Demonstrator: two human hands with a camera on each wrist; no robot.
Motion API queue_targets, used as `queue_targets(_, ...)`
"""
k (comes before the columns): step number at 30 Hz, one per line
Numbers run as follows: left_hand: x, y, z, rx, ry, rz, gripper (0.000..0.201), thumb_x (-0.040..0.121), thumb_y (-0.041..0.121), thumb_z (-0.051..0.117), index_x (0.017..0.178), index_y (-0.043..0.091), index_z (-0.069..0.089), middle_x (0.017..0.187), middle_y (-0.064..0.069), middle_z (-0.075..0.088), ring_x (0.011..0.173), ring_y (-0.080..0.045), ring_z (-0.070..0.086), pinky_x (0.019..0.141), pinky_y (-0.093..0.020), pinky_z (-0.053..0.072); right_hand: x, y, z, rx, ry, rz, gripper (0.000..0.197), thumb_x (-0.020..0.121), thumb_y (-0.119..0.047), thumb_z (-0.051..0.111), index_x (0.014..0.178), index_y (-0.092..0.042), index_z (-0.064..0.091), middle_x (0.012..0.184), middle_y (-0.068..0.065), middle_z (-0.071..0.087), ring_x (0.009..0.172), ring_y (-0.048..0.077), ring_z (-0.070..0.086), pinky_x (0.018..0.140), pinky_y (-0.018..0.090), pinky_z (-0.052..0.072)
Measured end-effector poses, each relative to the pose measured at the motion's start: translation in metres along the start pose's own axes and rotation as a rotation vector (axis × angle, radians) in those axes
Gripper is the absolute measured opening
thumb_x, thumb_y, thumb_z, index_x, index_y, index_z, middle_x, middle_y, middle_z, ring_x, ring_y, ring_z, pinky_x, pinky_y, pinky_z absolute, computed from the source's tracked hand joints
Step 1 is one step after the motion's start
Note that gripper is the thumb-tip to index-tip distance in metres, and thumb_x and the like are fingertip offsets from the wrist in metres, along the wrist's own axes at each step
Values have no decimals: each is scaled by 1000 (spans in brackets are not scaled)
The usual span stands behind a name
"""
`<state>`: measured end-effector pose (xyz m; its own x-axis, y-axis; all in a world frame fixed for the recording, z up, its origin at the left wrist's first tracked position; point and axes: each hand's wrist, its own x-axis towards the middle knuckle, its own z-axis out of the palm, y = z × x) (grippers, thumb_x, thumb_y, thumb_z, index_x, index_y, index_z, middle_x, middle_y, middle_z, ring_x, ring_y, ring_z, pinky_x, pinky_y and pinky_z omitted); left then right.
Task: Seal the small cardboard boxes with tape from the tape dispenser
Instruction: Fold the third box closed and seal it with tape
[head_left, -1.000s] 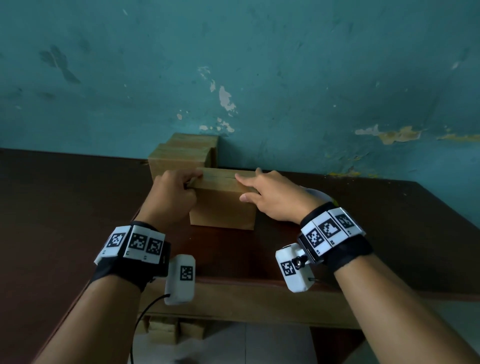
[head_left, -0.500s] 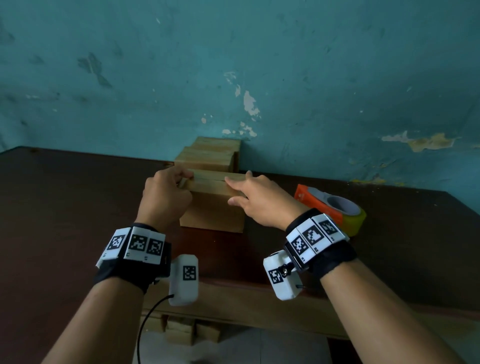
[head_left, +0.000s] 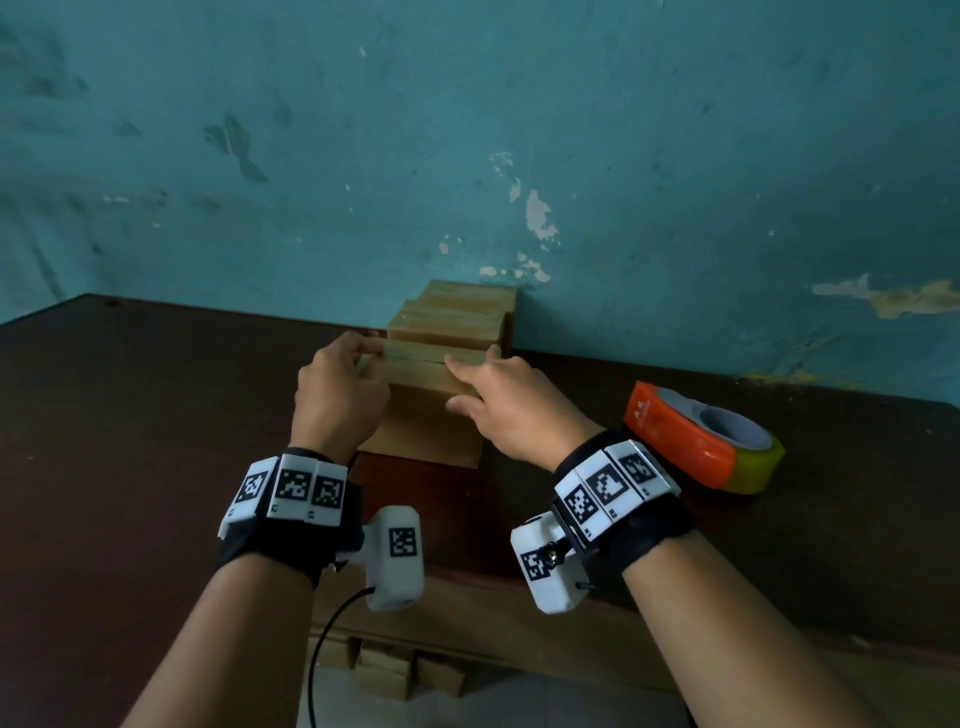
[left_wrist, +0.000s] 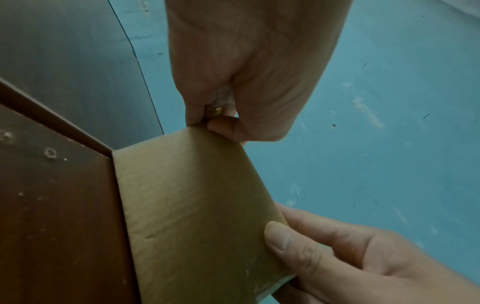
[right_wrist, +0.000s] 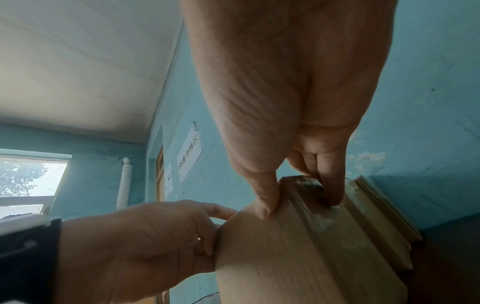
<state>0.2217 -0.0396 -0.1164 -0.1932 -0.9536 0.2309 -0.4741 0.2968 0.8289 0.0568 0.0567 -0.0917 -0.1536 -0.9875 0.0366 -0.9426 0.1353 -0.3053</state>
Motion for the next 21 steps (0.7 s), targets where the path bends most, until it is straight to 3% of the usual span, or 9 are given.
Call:
queue_targets(4,1,-2,3,3,-18,27,52,85,0,50,126,29,65,117,-8,66,92,-26,65,79,-46,62,3,1,2,17,19,14,62,111,-34,55,167,-29,29,171,30,10,153,48,31,122,47,35)
queue_targets(9,7,-4,6,10,-18,30,55,89,-5,48,133,24,64,110,-5,63,76,-7,58,54,-19,42,7,3,4,43,35,20,62,111,-33,54,167,-29,27,172,28,7,154,46,31,122,46,34)
queue_targets(16,13,-6,12,-31,-32,58,59,91,-7,47,139,24,61,115,-5,61,83,-7,58,59,-19,45,20,8,10,75,75,41,62,111,-31,55,166,-28,28,173,26,6,153,45,33,122,46,35)
queue_targets(21,19,-8,15,-56,-23,72,60,91,-8,46,139,24,61,111,-4,60,77,-1,54,54,-11,40,30,12,16,86,102,36,63,110,-30,56,166,-28,28,175,23,7,152,43,38,119,46,40)
